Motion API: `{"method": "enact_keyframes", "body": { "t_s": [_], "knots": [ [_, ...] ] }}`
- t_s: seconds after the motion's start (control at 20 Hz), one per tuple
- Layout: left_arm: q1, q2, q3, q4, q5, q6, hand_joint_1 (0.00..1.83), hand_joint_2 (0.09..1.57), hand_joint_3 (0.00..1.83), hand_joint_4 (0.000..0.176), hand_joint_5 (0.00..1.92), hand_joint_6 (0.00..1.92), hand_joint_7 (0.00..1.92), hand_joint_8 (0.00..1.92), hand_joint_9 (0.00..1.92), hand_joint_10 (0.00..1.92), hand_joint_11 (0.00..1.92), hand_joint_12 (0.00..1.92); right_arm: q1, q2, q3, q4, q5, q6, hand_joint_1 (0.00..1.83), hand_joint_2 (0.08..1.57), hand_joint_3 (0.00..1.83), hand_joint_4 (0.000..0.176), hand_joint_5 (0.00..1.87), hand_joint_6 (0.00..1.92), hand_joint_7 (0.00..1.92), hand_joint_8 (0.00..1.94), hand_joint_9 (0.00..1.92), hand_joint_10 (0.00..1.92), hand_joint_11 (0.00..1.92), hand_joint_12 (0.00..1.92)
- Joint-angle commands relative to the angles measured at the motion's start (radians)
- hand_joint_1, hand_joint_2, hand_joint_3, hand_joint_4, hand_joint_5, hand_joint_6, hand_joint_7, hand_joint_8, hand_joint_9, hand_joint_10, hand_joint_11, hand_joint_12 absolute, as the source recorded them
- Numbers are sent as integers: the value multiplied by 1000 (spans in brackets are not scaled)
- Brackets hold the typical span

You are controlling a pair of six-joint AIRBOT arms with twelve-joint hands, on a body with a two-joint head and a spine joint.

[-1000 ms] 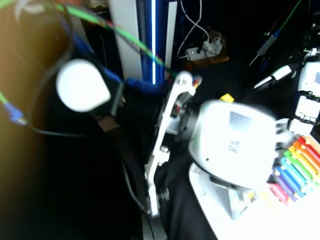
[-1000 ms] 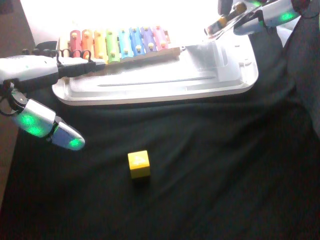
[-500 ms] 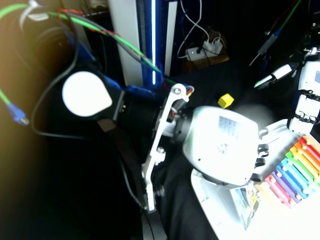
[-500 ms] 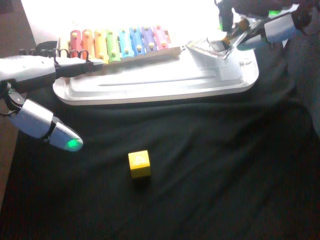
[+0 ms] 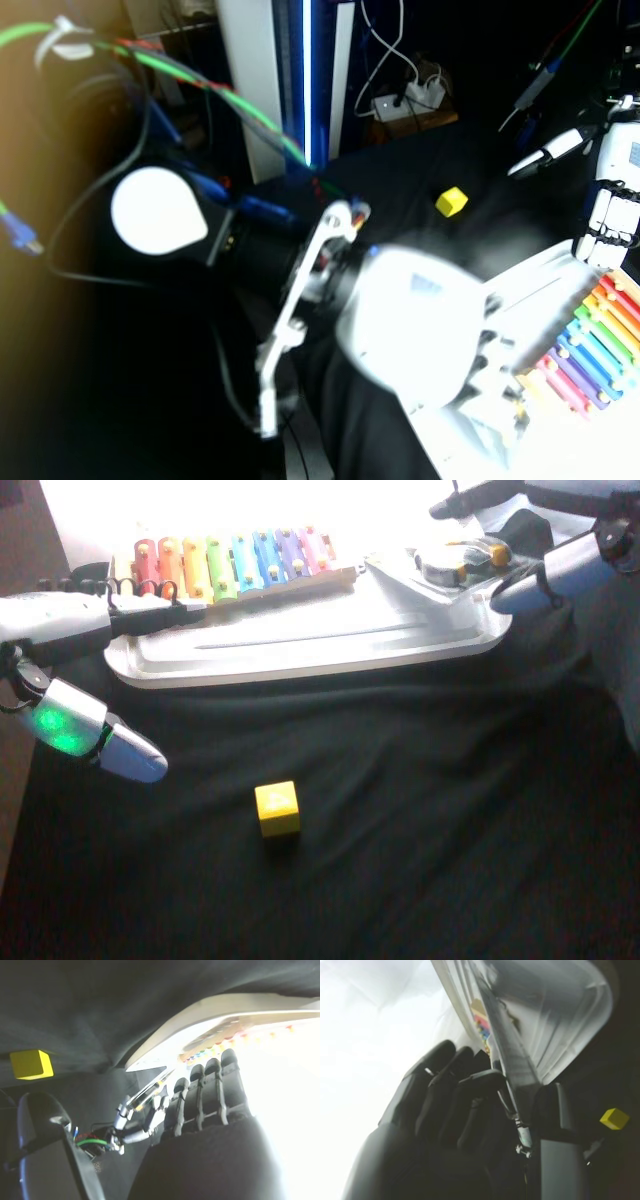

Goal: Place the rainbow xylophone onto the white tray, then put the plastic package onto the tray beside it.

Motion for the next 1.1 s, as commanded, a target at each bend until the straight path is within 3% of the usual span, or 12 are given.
{"method": "enact_keyframes", "body": {
  "t_s": [0.0, 0.05, 0.1, 0.15, 0.35, 0.45, 0.55, 0.6, 0.7, 0.85, 0.95, 1.05],
  "knots": [
    [-5, 4, -3, -34, -79, -2, 713, 708, 0, 42, 0, 0, 62, 1, 46, 6, 55, 3, 13, 0, 1, 64, 77, 6, 741, 886, 0, 0, 39, 0, 103, 0, 142, 0, 11, 606],
    [-5, 4, -3, -35, -79, -2, 693, 704, 0, 58, 0, 0, 66, 3, 44, 4, 56, 3, 13, 1, 1, 64, 77, 9, 750, 846, 0, 61, 7, 0, 24, 0, 54, 4, 1, 467],
    [-4, 4, -4, -35, -79, -2, 676, 705, 0, 59, 0, 0, 69, 3, 44, 4, 52, 1, 12, 2, 1, 64, 77, 11, 793, 788, 0, 153, 1, 0, 4, 0, 10, 0, 0, 240],
    [-4, 4, -4, -35, -79, -2, 684, 706, 0, 54, 0, 0, 67, 2, 52, 6, 84, 15, 12, 3, 1, 64, 77, 12, 789, 769, 0, 171, 0, 0, 0, 0, 1, 0, 0, 90],
    [-3, 4, -4, -36, -79, -2, 663, 708, 2, 72, 0, 0, 63, 0, 25, 1, 33, 1, 12, 5, 7, 76, 77, 12, 801, 733, 0, 176, 0, 0, 0, 0, 0, 0, 0, 0],
    [-1, 4, -5, -39, -81, -2, 683, 719, 5, 48, 0, 0, 63, 0, 23, 0, 51, 9, 12, 10, 6, 87, 77, 12, 823, 734, 0, 176, 0, 0, 0, 0, 0, 0, 0, 0],
    [12, 5, -6, -78, -97, 16, 705, 709, 0, 52, 0, 0, 73, 4, 40, 7, 53, 9, 12, 23, -4, 94, 78, 12, 824, 750, 1, 176, 0, 0, 0, 0, 0, 0, 0, 0],
    [21, 8, -7, -104, -107, 31, 720, 721, 5, 19, 0, 0, 58, 0, 51, 10, 68, 15, 12, 28, -9, 95, 79, 12, 825, 753, 2, 176, 0, 0, 0, 0, 0, 0, 0, 0],
    [36, 20, -13, -169, -134, 72, 764, 733, 7, 0, 0, 0, 50, 0, 52, 7, 73, 15, 12, 39, -14, 113, 92, 12, 817, 748, 0, 176, 0, 0, 0, 0, 0, 0, 0, 0],
    [50, 48, -28, -266, -191, 135, 787, 737, 4, 40, 0, 0, 36, 6, 13, 4, 28, 6, 12, 70, -33, 170, 150, 12, 786, 773, 8, 176, 0, 0, 0, 0, 0, 0, 0, 0],
    [63, 67, -44, -325, -236, 173, 733, 759, 12, 49, 0, 0, 1, 0, 0, 0, 3, 0, 12, 90, -50, 205, 192, 12, 691, 784, 11, 176, 0, 0, 0, 0, 0, 0, 0, 0],
    [93, 95, -75, -412, -325, 231, 852, 765, 9, 17, 0, 0, 0, 0, 0, 0, 4, 1, 9, 127, -89, 265, 253, -16, 471, 778, 6, 176, 0, 0, 0, 0, 0, 0, 4, 2]
  ]
}}
